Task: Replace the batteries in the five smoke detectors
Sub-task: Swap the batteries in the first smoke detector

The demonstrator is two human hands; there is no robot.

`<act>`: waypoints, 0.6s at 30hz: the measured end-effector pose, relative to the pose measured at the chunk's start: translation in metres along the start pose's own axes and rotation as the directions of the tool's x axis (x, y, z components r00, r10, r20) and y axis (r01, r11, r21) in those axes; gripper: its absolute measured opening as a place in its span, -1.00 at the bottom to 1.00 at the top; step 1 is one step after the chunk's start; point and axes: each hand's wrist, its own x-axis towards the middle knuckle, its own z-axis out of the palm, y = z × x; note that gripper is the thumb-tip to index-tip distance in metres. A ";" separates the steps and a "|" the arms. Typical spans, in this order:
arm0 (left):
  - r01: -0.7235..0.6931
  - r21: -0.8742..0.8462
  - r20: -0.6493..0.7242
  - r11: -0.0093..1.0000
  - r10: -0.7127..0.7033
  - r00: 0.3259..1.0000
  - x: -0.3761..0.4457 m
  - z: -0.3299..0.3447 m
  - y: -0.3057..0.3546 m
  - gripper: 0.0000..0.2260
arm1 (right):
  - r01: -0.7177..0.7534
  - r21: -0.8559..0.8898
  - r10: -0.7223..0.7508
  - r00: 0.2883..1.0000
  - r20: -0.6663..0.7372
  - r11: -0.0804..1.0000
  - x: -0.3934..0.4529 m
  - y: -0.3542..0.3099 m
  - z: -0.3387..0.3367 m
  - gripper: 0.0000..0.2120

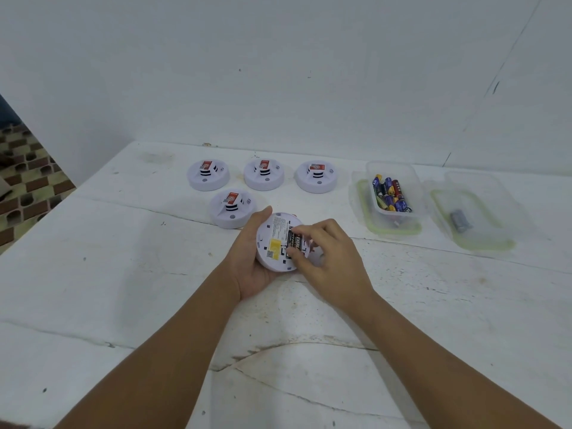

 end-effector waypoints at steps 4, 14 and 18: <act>0.005 0.001 -0.011 1.000 -0.005 1.000 0.000 0.000 0.000 -0.56 | 0.016 -0.024 -0.013 0.996 0.083 1.000 0.007 -0.001 -0.009 -0.67; 0.008 0.040 -0.004 0.999 -0.008 1.000 0.000 0.001 -0.001 -0.58 | -0.087 -0.051 0.094 0.981 0.167 0.995 0.012 -0.010 0.005 -0.77; 0.012 0.060 -0.006 0.998 -0.012 1.000 0.000 0.000 -0.001 -0.57 | -0.093 -0.060 0.103 0.977 0.186 0.994 0.015 -0.012 0.003 -0.81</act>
